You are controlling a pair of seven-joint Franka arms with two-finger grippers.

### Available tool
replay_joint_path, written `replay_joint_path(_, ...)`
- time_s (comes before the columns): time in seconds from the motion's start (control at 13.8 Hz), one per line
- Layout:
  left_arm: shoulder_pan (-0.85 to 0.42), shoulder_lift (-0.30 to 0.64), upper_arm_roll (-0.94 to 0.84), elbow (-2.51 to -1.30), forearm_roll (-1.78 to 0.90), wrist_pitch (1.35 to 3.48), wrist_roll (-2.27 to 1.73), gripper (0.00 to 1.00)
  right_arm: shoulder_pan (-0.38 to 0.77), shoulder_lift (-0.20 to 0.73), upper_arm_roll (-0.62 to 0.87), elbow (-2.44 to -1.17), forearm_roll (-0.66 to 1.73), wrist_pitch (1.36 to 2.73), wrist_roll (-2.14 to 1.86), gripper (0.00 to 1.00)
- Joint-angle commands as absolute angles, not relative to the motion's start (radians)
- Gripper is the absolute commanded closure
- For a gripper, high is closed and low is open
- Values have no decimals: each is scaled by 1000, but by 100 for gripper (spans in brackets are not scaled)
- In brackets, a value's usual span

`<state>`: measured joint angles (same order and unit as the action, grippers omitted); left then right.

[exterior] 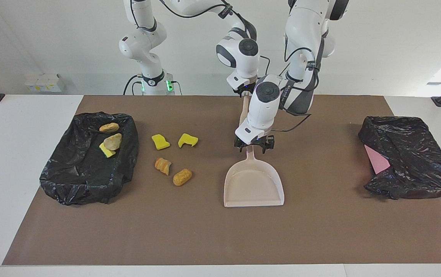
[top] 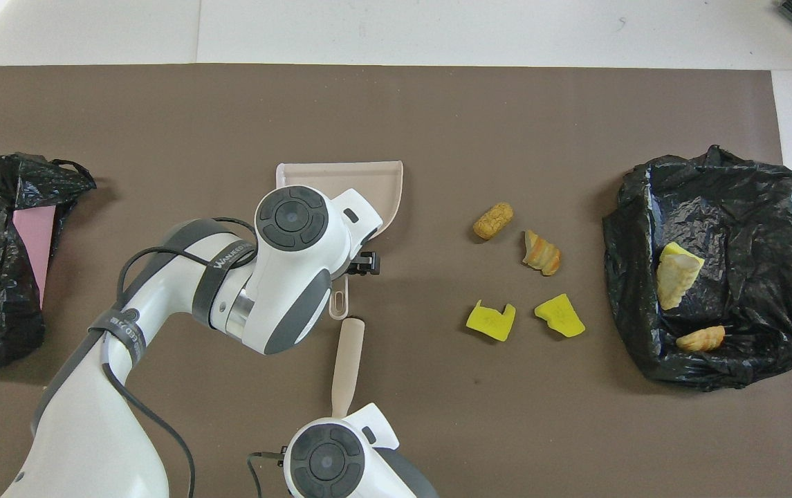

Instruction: Sweep and dump trash in bin

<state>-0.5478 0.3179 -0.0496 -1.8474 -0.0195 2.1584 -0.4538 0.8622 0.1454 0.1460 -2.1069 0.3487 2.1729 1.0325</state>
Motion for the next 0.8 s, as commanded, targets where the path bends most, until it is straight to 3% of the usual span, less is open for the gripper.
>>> replay_joint_path(0.0, -563, 299, -35, -1867, -20, 2148, -478, 3, 864, 130, 144, -2140, 383, 2206, 1054, 55)
replay_joint_path(0.07, -566, 299, -35, -1865, -26, 2125, -491, 34, 864, 129, 144, -2149, 385, 2232, 1052, 56)
replay_joint_path(0.14, -571, 298, -35, -1867, -26, 2122, -491, 89, 864, 129, 144, -2161, 385, 2255, 1051, 58)
replay_joint_path(0.22, -571, 298, -35, -1865, -26, 2120, -486, 100, 861, 129, 144, -2163, 387, 2256, 1051, 66)
replay_joint_path(0.36, -558, 296, -34, -1856, -26, 2115, -477, 100, 862, 129, 144, -2161, 385, 2258, 1057, 97)
replay_joint_path(0.72, -490, 247, -32, -1838, -25, 2068, -442, 100, 867, 111, 141, -2154, 361, 2235, 1077, 100)
